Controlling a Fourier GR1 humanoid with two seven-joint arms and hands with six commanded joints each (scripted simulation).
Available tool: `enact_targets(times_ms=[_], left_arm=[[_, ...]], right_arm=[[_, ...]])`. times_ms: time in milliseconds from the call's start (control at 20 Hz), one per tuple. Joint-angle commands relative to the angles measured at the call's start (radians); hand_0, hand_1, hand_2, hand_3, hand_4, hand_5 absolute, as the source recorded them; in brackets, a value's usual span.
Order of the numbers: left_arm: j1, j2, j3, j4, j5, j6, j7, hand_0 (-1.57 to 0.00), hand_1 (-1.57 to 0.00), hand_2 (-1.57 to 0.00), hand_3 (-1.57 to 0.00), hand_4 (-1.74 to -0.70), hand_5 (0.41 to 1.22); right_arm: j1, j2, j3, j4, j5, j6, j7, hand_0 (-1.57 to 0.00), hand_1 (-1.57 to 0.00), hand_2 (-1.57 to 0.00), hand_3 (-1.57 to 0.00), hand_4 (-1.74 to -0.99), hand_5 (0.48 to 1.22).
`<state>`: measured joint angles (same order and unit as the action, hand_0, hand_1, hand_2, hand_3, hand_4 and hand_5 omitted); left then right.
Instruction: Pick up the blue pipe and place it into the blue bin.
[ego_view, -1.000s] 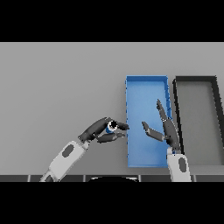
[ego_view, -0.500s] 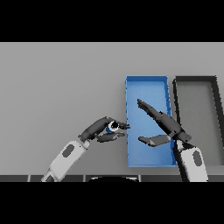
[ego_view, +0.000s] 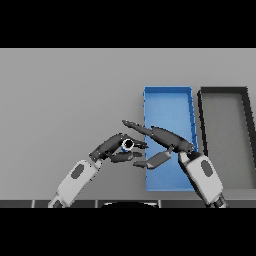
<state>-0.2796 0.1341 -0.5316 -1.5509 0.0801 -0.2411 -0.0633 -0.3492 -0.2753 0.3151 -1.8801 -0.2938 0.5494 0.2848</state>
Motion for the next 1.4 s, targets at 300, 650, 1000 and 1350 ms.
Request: enact_targets(times_ms=[300, 650, 1000, 1350], left_arm=[[0.014, 0.002, 0.004, -0.014, -0.025, -0.019, 0.009, -1.57, -1.57, -1.57, -1.54, -1.74, 1.221], [-0.006, 0.015, 0.006, -0.008, -0.116, -0.04, 0.101, -0.94, -0.88, -0.86, -0.78, -1.57, 1.221], [0.013, -0.035, 0.047, -0.005, -0.023, -0.056, 0.015, -1.44, -1.43, -1.35, -1.41, -1.71, 1.221], [-0.005, 0.021, 0.027, -0.013, -0.071, -0.055, -0.021, -0.93, -0.87, -0.78, -0.85, -1.41, 1.221]], right_arm=[[-0.146, 0.106, 0.053, 0.128, 0.028, 0.026, 0.026, 0.0, -0.01, -0.03, 0.0, -1.222, 0.506], [-0.231, 0.15, 0.077, 0.196, -0.039, 0.081, 0.044, -1.02, -1.01, -1.04, -0.87, -1.53, 0.606], [-0.196, 0.147, 0.1, 0.188, 0.009, 0.078, -0.034, -1.46, -1.45, -1.46, -1.41, -1.447, 1.059], [-0.187, 0.17, 0.089, 0.182, -0.034, 0.065, -0.011, -1.55, -1.55, -1.55, -1.54, -1.487, 1.187]])
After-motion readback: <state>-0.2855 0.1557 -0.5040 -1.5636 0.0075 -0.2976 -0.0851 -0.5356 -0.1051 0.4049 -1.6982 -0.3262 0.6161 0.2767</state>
